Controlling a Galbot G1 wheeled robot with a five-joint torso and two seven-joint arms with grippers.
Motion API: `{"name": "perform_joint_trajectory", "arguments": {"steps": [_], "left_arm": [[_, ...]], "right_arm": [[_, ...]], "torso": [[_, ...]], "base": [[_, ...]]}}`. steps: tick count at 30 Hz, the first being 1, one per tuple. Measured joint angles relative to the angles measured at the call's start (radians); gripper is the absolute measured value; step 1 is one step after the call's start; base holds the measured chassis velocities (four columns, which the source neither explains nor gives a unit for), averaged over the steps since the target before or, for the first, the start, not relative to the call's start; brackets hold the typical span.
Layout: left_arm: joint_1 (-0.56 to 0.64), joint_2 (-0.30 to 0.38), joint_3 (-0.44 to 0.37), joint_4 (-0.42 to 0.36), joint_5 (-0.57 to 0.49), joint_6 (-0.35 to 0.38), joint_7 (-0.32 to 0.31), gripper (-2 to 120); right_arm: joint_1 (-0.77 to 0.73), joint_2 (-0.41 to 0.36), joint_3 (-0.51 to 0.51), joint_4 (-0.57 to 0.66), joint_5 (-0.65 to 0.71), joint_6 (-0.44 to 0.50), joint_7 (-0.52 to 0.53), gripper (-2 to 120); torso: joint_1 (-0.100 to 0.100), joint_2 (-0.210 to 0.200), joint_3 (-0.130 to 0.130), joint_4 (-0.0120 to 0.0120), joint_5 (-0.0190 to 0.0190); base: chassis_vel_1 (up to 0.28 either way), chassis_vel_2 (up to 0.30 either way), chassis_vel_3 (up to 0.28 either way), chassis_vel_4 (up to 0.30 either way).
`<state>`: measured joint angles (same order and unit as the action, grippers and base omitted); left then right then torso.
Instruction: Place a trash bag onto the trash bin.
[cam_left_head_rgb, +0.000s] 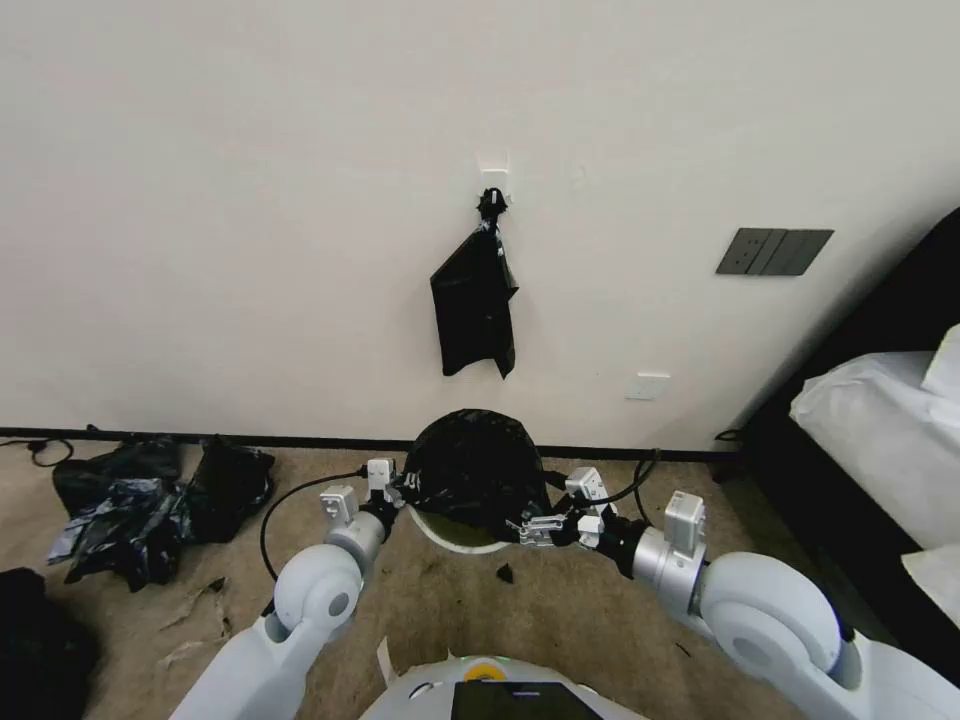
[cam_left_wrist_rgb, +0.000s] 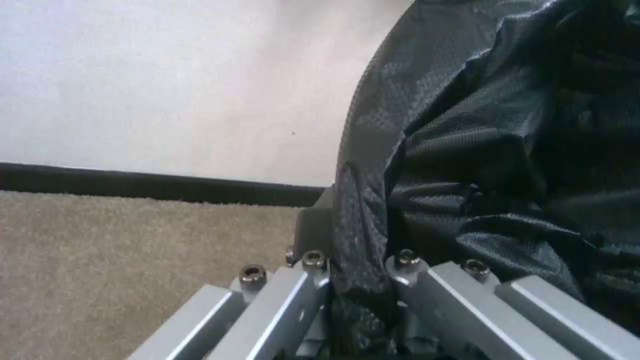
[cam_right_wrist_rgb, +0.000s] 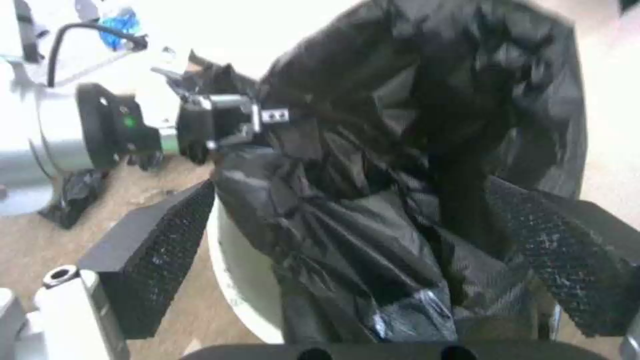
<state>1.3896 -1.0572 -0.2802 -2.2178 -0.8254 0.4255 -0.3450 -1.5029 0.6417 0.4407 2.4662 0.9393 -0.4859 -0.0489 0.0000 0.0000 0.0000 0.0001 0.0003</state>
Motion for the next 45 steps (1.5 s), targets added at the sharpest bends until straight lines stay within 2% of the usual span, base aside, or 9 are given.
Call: {"name": "perform_joint_trajectory", "arguments": {"steps": [8, 11, 12, 15, 17, 25, 28, 30, 45], "left_arm": [[0.004, 0.001, 0.010, -0.004, 0.011, 0.001, 0.012, 1], [0.006, 0.002, 0.011, -0.008, 0.011, 0.002, 0.014, 1], [0.009, 0.003, 0.011, -0.011, 0.011, 0.002, 0.015, 1], [0.011, 0.002, 0.012, -0.016, 0.012, 0.002, 0.016, 1], [0.014, -0.001, 0.012, -0.020, 0.012, 0.002, 0.018, 1], [0.020, -0.001, 0.010, -0.029, 0.012, 0.002, 0.019, 1], [0.024, -0.002, 0.010, -0.034, 0.013, 0.002, 0.018, 1], [0.024, -0.003, 0.010, -0.035, 0.013, 0.002, 0.018, 1], [0.031, -0.009, -0.004, -0.033, 0.009, -0.002, 0.007, 1]], "right_arm": [[0.019, -0.005, -0.019, -0.036, 0.019, -0.015, -0.007, 84], [0.018, -0.007, -0.025, -0.043, 0.020, -0.021, -0.007, 74], [0.017, -0.009, -0.029, -0.046, 0.022, -0.025, -0.007, 65], [0.019, -0.011, -0.034, -0.049, 0.024, -0.031, -0.005, 59], [0.023, -0.013, -0.039, -0.052, 0.033, -0.034, 0.000, 47], [0.016, -0.020, -0.039, -0.039, 0.045, -0.037, 0.010, 24], [0.010, -0.024, -0.038, -0.035, 0.044, -0.040, 0.016, 6], [0.008, -0.025, -0.038, -0.035, 0.044, -0.041, 0.017, 1], [-0.043, -0.024, 0.001, 0.033, 0.046, -0.035, 0.026, 0]], "torso": [[0.000, 0.000, 0.000, -0.0001, -0.0002], [0.000, 0.000, 0.000, -0.0002, -0.0002], [0.000, 0.000, 0.000, -0.0001, -0.0002], [0.000, 0.000, 0.000, -0.0001, -0.0002], [0.000, 0.000, 0.000, 0.0000, -0.0003], [0.000, 0.000, 0.000, -0.0001, -0.0003], [0.000, 0.000, 0.000, 0.0000, -0.0003], [0.000, 0.000, 0.000, -0.0001, -0.0003], [0.000, 0.000, 0.000, 0.0000, -0.0003]], "base": [[0.000, 0.000, 0.000, 0.000], [0.000, 0.000, 0.000, 0.000], [0.000, 0.000, 0.000, 0.000], [0.000, 0.000, 0.000, 0.000], [0.000, 0.000, 0.000, 0.000], [0.000, 0.000, 0.000, 0.000], [0.000, 0.000, 0.000, 0.000], [0.000, 0.000, 0.000, 0.000], [0.000, 0.000, 0.000, 0.000]]}}
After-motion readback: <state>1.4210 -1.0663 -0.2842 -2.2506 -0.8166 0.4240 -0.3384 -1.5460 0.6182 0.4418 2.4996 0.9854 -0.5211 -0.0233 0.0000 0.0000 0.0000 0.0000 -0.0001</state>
